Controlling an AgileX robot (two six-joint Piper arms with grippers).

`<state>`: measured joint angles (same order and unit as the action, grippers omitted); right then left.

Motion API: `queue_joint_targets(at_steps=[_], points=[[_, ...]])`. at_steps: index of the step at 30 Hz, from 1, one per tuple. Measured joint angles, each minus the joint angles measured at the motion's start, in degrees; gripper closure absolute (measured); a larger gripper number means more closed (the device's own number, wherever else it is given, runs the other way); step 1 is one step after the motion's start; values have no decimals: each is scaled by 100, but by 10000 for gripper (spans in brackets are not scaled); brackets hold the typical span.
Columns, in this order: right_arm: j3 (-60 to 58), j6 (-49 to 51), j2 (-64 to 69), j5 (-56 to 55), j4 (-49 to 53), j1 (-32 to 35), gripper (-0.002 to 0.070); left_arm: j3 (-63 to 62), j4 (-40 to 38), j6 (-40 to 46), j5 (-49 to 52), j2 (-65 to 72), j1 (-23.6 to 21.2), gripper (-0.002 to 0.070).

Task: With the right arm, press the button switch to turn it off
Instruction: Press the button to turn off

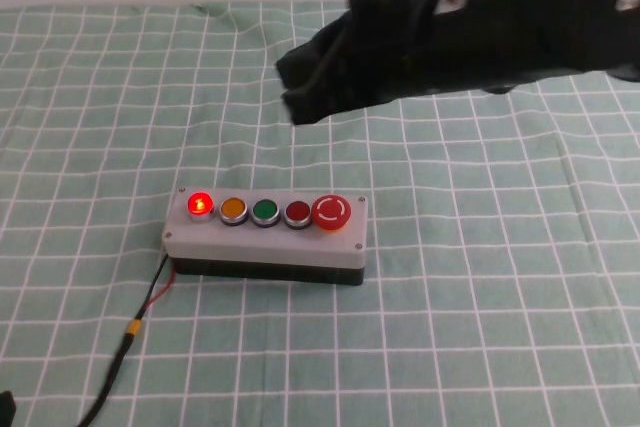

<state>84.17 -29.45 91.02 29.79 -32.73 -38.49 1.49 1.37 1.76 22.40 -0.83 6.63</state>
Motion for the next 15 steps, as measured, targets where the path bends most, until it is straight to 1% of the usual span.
queue_joint_targets(at_steps=[6, 8, 11, 15], points=[[1392, 1726, 1345, 625, 2300, -762, 692, 0, 0, 0, 0, 0, 0, 678], [1876, 2146, 1713, 933, 2948, -949, 692, 0, 0, 0, 0, 0, 0, 678], [2645, 2445, 2239, 1216, 3273, -1079, 691, 0, 0, 0, 0, 0, 0, 678], [3377, 2559, 2856, 1441, 3160, -1098, 691, 0, 0, 0, 0, 0, 0, 678]])
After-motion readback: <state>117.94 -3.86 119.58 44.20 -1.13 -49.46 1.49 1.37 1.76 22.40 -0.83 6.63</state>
